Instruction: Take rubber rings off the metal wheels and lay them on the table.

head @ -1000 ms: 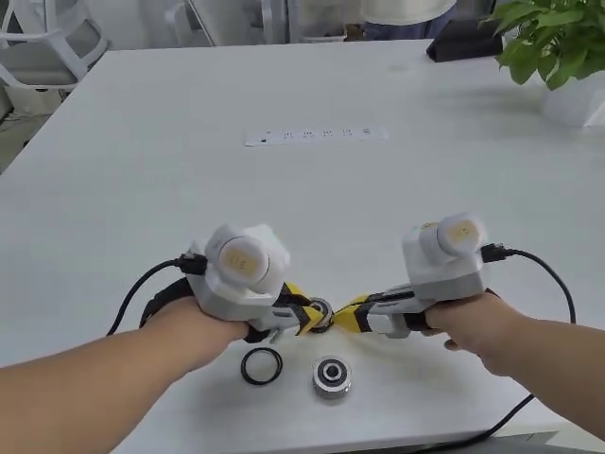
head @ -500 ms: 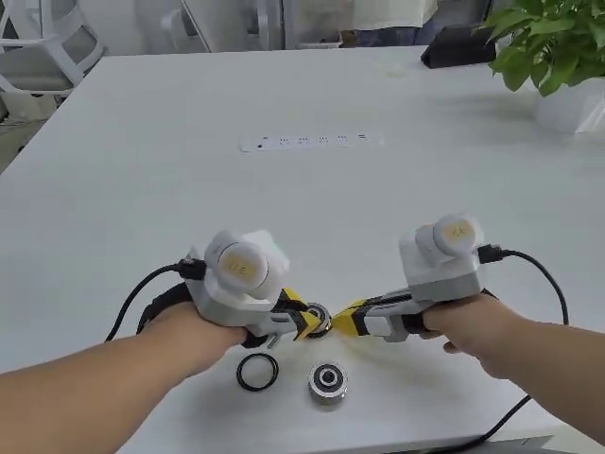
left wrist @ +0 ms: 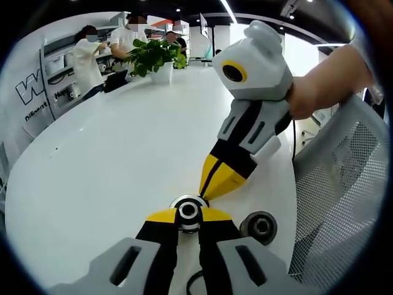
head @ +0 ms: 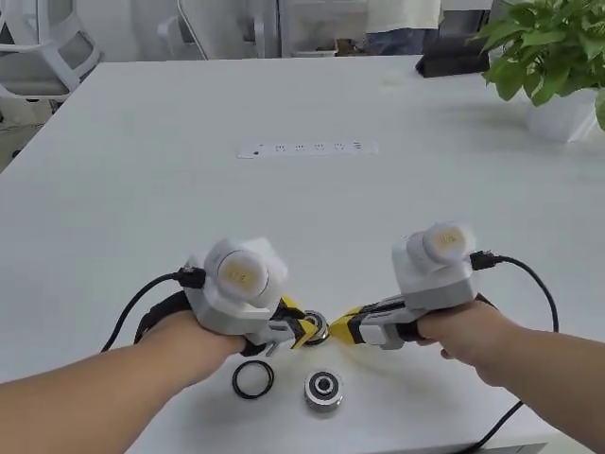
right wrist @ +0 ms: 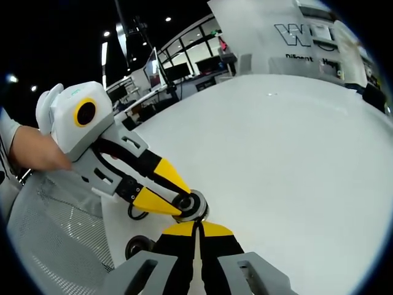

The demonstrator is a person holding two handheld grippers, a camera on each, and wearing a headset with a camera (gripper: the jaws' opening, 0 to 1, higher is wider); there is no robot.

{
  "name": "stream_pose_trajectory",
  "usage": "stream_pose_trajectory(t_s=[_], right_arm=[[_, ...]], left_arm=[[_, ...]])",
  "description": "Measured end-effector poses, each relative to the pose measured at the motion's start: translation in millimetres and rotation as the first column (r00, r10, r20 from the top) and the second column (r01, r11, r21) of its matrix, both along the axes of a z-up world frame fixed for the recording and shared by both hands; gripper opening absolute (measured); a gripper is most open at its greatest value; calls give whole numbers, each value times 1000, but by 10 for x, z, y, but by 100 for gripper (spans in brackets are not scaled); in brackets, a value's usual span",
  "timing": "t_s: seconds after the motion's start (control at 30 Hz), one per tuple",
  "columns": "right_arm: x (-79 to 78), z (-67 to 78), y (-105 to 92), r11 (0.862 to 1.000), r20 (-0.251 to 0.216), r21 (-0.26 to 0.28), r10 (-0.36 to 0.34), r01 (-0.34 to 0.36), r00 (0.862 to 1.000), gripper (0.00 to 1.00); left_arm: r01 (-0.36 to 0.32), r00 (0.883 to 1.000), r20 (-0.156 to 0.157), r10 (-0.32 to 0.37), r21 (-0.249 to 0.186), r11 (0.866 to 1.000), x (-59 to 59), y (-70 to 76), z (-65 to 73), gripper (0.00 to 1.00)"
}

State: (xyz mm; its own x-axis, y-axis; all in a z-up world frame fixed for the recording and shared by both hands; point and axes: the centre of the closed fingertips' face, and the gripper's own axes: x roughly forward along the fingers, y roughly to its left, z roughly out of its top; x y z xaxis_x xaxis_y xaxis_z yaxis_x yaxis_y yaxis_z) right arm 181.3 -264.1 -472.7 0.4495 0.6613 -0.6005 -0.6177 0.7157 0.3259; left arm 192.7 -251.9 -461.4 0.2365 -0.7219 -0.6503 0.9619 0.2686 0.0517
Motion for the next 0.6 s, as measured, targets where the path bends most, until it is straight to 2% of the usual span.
stream_pose_trajectory(t_s=[0.3, 0.6], right_arm=[[-17, -1, 15, 997, 21, -77, 25, -23, 999, 0], [-23, 1, 12, 985, 51, -168, 56, -46, 997, 0]], left_arm=[[-4, 1000, 1, 4, 4, 1000, -7, 0, -2, 6], [-9, 1000, 3, 9, 10, 1000, -15, 0, -7, 6]])
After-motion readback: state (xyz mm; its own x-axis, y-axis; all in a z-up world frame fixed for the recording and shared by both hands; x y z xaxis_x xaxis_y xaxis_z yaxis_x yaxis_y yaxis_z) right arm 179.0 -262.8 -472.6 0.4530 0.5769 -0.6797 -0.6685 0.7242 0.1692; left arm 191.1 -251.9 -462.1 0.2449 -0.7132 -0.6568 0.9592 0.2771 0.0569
